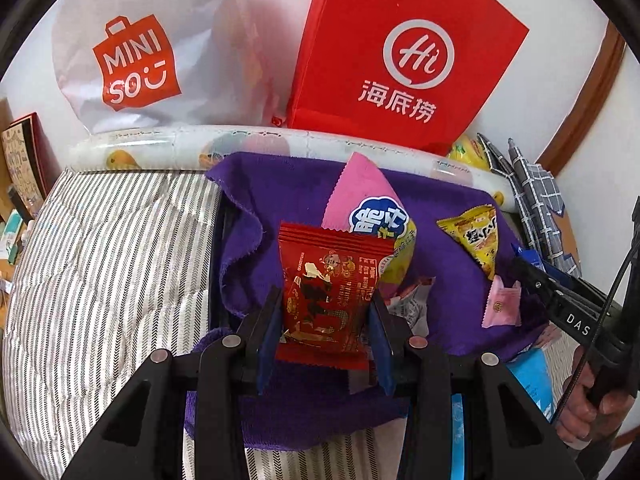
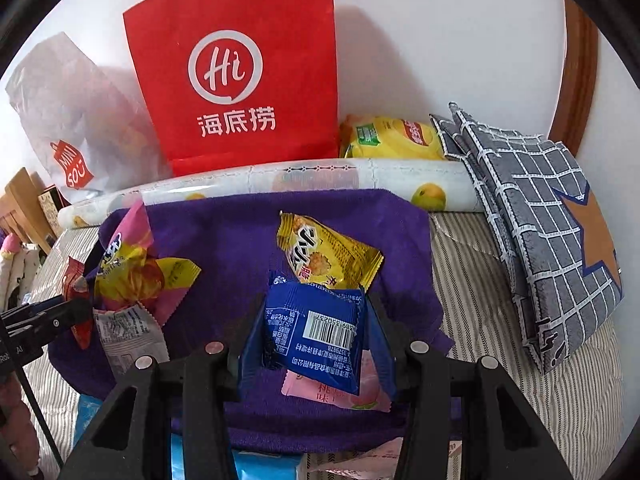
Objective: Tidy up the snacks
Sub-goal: 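Open right tool to drop blue packet on towel while left tool releases red bag, then grasp the pink wrapped pastry on the bed with right tool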
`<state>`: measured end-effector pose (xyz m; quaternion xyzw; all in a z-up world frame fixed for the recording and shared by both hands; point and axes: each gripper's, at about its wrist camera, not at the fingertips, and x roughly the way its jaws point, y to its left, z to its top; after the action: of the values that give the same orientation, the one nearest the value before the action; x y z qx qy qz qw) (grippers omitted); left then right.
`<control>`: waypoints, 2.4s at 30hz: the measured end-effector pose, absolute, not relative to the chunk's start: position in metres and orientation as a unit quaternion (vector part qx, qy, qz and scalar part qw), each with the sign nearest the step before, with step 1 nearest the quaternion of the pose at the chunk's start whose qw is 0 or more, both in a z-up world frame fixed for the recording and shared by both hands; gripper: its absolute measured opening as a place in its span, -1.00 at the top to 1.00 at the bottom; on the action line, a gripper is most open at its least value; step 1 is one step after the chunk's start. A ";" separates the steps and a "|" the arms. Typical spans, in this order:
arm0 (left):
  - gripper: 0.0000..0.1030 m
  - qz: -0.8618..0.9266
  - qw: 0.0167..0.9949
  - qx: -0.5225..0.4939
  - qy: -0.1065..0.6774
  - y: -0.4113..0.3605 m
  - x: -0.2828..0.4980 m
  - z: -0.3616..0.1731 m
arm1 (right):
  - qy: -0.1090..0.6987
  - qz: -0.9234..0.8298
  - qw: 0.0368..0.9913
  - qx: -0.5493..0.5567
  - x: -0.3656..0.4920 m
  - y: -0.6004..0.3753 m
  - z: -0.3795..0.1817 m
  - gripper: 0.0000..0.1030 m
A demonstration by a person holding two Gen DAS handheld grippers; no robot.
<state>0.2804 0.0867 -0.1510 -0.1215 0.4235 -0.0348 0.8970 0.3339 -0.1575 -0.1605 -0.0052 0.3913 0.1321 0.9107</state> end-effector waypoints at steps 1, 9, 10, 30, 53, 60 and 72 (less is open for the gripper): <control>0.21 -0.037 0.896 -0.123 0.426 0.086 0.281 -0.152 | 0.393 0.132 0.910 -0.003 0.334 -0.158 -0.161 0.12; 0.21 -0.046 0.893 -0.115 0.433 0.079 0.282 -0.157 | 0.409 0.143 0.901 0.003 0.337 -0.158 -0.166 0.11; 0.21 -0.047 0.893 -0.115 0.432 0.079 0.282 -0.157 | 0.407 0.142 0.902 0.001 0.336 -0.158 -0.166 0.09; -0.46 -0.048 0.900 -0.115 0.417 0.075 0.262 -0.132 | 0.343 0.138 0.929 -0.013 0.292 -0.164 -0.120 -0.48; -0.46 -0.058 0.898 -0.100 0.425 0.066 0.211 -0.127 | 0.394 0.112 0.912 0.022 0.249 -0.228 -0.159 -0.48; -0.46 -0.055 0.895 -0.098 0.431 0.069 0.208 -0.132 | 0.407 0.105 0.907 0.024 0.265 -0.217 -0.170 -0.48; -0.46 -0.054 0.894 -0.105 0.432 0.078 0.199 -0.133 | 0.427 0.118 0.895 0.043 0.273 -0.209 -0.181 -0.29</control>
<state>0.1991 0.0779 -0.1325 -0.1047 0.4321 -0.0538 0.8941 0.2734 -0.2093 -0.1810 0.0433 0.4272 0.1178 0.8954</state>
